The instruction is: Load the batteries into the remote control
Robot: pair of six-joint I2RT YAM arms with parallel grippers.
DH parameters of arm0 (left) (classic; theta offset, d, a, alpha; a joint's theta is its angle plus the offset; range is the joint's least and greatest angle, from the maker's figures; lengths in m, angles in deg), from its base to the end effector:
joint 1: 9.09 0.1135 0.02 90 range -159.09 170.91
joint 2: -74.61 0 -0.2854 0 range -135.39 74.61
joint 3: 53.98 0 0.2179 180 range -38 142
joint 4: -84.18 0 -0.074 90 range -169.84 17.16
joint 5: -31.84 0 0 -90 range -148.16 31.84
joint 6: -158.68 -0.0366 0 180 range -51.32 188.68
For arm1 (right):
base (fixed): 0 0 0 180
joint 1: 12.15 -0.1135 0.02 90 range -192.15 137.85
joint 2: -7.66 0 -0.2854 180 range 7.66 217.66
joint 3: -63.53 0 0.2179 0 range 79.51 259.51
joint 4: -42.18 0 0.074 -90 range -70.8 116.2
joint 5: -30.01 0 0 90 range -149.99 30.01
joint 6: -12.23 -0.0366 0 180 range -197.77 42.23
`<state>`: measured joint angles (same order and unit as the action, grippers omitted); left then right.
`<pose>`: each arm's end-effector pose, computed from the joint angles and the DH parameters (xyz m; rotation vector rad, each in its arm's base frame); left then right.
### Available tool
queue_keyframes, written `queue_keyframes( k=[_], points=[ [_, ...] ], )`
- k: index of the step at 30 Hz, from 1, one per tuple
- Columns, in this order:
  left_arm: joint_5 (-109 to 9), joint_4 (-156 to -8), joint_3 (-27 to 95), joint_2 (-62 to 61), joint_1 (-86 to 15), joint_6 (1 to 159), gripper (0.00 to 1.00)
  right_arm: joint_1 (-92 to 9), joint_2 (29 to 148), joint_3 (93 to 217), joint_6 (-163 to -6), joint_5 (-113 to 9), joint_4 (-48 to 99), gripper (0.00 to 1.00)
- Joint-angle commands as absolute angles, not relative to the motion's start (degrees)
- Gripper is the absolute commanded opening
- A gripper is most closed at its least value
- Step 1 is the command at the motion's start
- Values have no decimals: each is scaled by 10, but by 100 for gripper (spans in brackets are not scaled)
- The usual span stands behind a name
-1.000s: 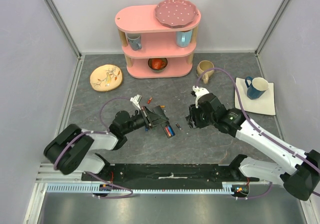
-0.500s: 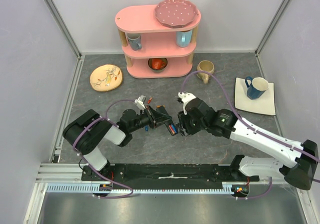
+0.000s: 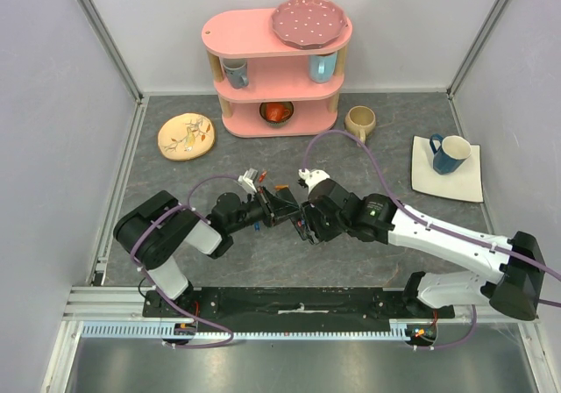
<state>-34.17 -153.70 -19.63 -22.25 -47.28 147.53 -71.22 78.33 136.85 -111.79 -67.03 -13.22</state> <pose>0.1965 -0.1735 0.1949 -0.3262 2.0044 -1.7886 0.1118 0.1778 0.3051 -0.5034 2.5106 0.5180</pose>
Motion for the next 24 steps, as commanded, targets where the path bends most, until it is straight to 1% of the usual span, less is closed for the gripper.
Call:
queue_keyframes(
  k=[1,24],
  points=[
    [-348,-1752,-194,-223,-479,1494,2,-716,795,1397,-1127,-693,-108,27],
    [-343,-1752,-196,-196,-492,1490,2,-716,821,1398,-1132,-701,-103,27]
  ],
)
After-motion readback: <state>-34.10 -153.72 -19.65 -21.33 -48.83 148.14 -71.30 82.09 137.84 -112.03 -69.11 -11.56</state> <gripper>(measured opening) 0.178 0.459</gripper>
